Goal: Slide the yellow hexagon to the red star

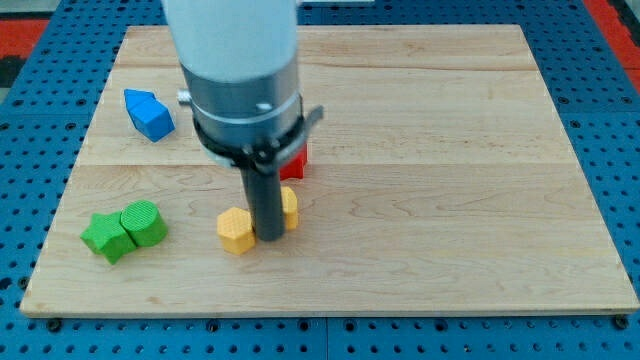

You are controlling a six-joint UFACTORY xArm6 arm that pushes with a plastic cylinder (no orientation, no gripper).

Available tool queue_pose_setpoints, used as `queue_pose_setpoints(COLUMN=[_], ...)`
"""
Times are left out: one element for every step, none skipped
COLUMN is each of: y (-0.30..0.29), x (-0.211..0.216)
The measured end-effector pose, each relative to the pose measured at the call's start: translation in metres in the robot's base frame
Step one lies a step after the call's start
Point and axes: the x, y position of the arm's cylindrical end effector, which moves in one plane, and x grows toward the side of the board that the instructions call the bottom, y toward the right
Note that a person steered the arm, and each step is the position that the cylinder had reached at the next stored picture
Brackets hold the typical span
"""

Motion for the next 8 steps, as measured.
queue_pose_setpoints(y=[0.029, 0.031, 0.041, -0.029, -0.037, -0.017, -0.008, -0.033], x=[-0.011, -0.015, 0.039, 0.064, 0.036, -0.005, 0.004, -0.001])
